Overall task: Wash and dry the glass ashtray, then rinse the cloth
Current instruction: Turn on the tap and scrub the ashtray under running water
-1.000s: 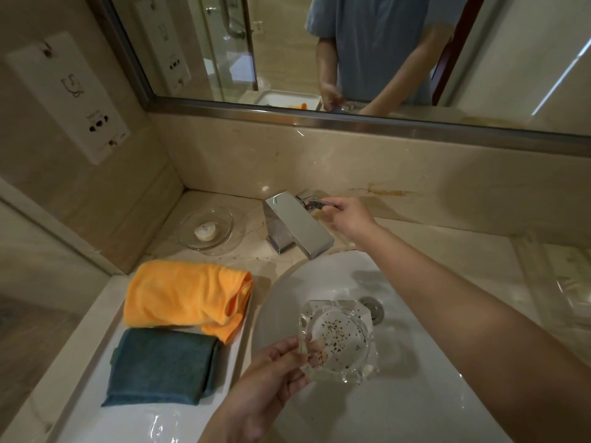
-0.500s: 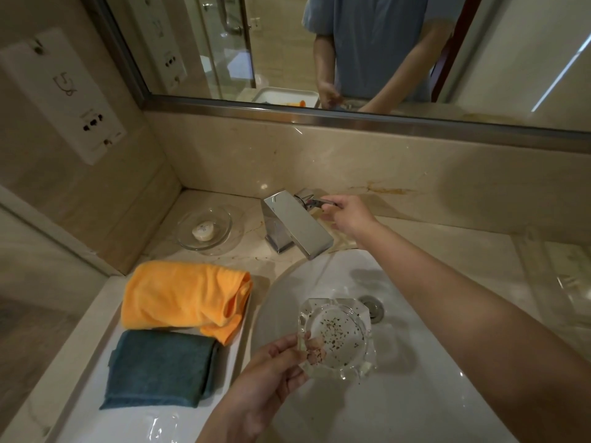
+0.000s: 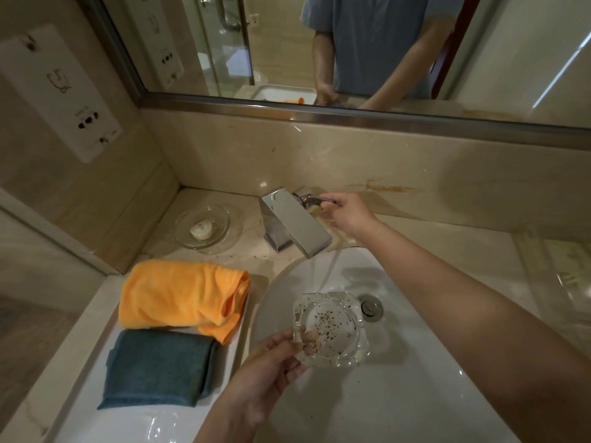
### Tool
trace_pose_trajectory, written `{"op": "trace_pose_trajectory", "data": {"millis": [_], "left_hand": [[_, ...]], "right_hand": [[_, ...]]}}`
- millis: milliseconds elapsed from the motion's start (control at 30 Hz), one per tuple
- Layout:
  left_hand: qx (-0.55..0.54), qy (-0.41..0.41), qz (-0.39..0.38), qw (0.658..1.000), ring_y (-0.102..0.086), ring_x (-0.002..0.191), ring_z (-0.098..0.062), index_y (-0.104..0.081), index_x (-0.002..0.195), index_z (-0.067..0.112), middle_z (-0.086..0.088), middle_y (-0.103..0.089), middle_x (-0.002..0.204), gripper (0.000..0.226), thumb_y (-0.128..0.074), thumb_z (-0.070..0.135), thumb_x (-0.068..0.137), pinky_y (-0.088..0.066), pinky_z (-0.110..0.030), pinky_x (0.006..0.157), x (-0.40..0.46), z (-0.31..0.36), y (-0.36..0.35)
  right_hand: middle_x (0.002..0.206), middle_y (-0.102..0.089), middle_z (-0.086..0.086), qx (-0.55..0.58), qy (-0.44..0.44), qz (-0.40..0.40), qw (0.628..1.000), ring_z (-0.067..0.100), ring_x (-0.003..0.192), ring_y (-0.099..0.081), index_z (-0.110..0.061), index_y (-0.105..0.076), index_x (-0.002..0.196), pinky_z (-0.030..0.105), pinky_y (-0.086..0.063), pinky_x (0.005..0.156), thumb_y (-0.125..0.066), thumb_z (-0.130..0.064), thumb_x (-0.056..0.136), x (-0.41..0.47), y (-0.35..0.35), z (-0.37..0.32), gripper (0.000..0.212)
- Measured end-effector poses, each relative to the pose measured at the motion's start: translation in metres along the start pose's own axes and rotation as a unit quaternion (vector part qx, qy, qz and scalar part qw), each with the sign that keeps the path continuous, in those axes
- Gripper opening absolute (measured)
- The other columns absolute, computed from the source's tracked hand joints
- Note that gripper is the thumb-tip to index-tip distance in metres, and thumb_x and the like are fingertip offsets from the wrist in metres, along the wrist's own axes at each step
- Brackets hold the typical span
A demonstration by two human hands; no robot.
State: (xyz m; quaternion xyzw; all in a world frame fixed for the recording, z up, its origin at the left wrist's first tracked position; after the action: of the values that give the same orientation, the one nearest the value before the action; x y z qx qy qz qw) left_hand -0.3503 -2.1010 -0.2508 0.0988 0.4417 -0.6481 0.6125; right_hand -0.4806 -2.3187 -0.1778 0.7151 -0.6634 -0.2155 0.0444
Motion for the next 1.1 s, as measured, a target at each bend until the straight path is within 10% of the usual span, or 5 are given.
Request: {"op": "trace_pose_trajectory", "data": {"millis": [300,467,767,1100], "left_hand": [[0.011,0.006,0.010,1.000,-0.070,0.069,-0.011,-0.063,0.110,-0.004,-0.012,-0.074,0.093,0.027,-0.050,-0.005,0.086,-0.055,-0.020,0.054,0.009,-0.002,0.008],[0.011,0.006,0.015,1.000,-0.069,0.076,-0.014,-0.064,0.109,-0.002,-0.013,-0.072,0.101,0.026,-0.051,-0.004,0.086,-0.057,-0.020,0.059,0.015,-0.001,0.011],[0.007,0.017,0.030,0.999,-0.070,0.073,-0.013,-0.064,0.104,0.001,-0.011,-0.074,0.094,0.025,-0.050,-0.007,0.085,-0.055,-0.021,0.064,0.029,-0.010,0.012],[0.022,0.010,0.017,1.000,-0.070,0.069,-0.012,-0.064,0.096,0.005,-0.007,-0.074,0.083,0.022,-0.047,-0.004,0.087,-0.057,-0.019,0.063,0.044,0.002,-0.004]], "right_hand": [[0.102,-0.057,0.007,0.013,0.001,0.001,1.000,0.006,0.068,-0.054,-0.004,-0.059,0.121,0.007,-0.041,0.058,-0.044,-0.005,0.095,0.001,0.001,0.002,0.029],[0.132,-0.054,0.009,0.019,-0.006,-0.005,1.000,0.019,0.114,-0.055,-0.016,-0.043,0.137,0.040,-0.042,0.103,-0.050,-0.023,0.094,-0.012,0.003,0.017,0.044],[0.111,-0.062,-0.003,0.137,-0.152,-0.034,0.978,0.015,0.095,-0.059,-0.014,-0.051,0.126,0.021,-0.046,0.070,-0.043,-0.036,0.096,-0.094,0.000,0.128,0.039],[0.111,-0.067,0.001,0.357,-0.252,-0.104,0.893,0.017,0.080,-0.073,-0.033,-0.055,0.115,0.036,-0.057,0.067,-0.029,-0.051,0.094,-0.121,-0.031,0.154,0.038]]}}
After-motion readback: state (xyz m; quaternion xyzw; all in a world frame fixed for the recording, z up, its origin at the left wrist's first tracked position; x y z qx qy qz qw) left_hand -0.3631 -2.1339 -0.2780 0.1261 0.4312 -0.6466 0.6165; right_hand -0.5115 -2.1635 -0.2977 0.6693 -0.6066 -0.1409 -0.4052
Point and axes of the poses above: each hand's wrist, its own x-axis towards the middle knuckle, its own y-axis out of the back of the hand, z = x × y, the point moved 7 cm from there along x, towards the middle knuckle
